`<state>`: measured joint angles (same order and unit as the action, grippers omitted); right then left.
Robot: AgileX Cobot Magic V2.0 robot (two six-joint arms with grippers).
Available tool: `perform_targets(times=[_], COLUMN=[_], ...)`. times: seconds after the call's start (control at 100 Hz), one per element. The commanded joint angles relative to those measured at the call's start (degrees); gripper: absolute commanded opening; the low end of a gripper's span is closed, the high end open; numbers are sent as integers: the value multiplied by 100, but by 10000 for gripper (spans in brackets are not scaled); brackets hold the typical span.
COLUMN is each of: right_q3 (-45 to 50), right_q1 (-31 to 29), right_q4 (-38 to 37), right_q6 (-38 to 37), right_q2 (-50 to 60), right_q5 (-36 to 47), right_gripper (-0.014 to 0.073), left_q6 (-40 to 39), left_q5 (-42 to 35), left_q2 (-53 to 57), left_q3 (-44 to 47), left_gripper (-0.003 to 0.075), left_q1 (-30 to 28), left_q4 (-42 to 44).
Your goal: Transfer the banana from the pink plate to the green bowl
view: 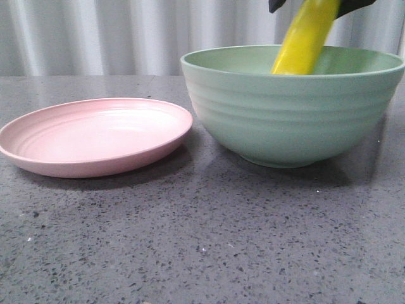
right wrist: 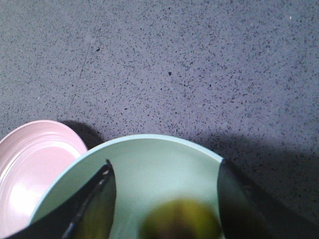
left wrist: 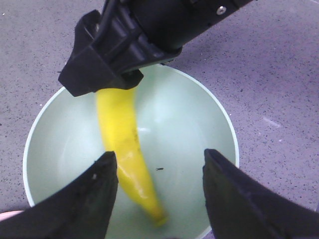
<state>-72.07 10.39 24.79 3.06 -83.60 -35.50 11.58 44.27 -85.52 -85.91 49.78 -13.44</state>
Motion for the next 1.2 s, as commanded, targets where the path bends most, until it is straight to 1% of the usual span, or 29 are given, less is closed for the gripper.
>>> perform_targets(times=[0.0,0.13,0.22,0.26,0.29,0.34,0.37,0.39,0.44,0.5,0.52,0.69,0.76,0.84,0.96,1.0,1.1,1.19], right_q3=[-202,-225,-236,-236,-225,-225,-225,-225,-212,-141,-101,411,766,1259,2208,2479,3269,3911], right_q1=[1,1,1,1,1,1,1,1,1,1,1,1,1,1,1,1,1,1], right_q4=[-18,-424,-528,-577,-621,-698,-753,-799,-851,-907,-908,-930,-930,-930,-930,-930,-930,-853], right_q6=[62,62,62,66,76,76,76,76,76,76,76,80,192,333,684,808,823,823], right_q2=[192,284,460,543,626,731,791,839,952,1117,1174,1731,2038,2449,3196,3456,4157,4860], right_q5=[379,596,689,660,630,550,488,463,373,326,326,440,668,1112,1894,2166,2779,3450], right_gripper=[374,374,374,359,338,272,206,176,50,-66,-66,-64,-64,-64,-64,-64,-64,-64], left_q6=[7,7,7,7,7,7,7,7,-3,-3,-3,9,42,191,295,319,319,319], left_q5=[-314,-314,-314,-314,-326,-340,-350,-363,-363,-373,-373,-560,-763,-1129,-1759,-1994,-2626,-3277], left_q2=[210,210,210,210,210,210,210,210,220,231,241,471,656,948,1547,1775,2340,2900], left_q3=[-201,-201,-201,-201,-201,-201,-201,-201,-201,-190,-190,-43,110,407,1110,1479,2271,3204], left_gripper=[358,358,357,350,331,279,239,204,118,7,-24,-20,-20,-20,-20,-20,-20,-20], left_q1=[54,54,54,54,54,54,54,54,54,54,54,54,54,54,54,54,54,54], left_q4=[-113,-113,-113,-113,-115,-115,-115,-115,-194,-327,-338,-340,-321,-321,-321,-321,-321,-321])
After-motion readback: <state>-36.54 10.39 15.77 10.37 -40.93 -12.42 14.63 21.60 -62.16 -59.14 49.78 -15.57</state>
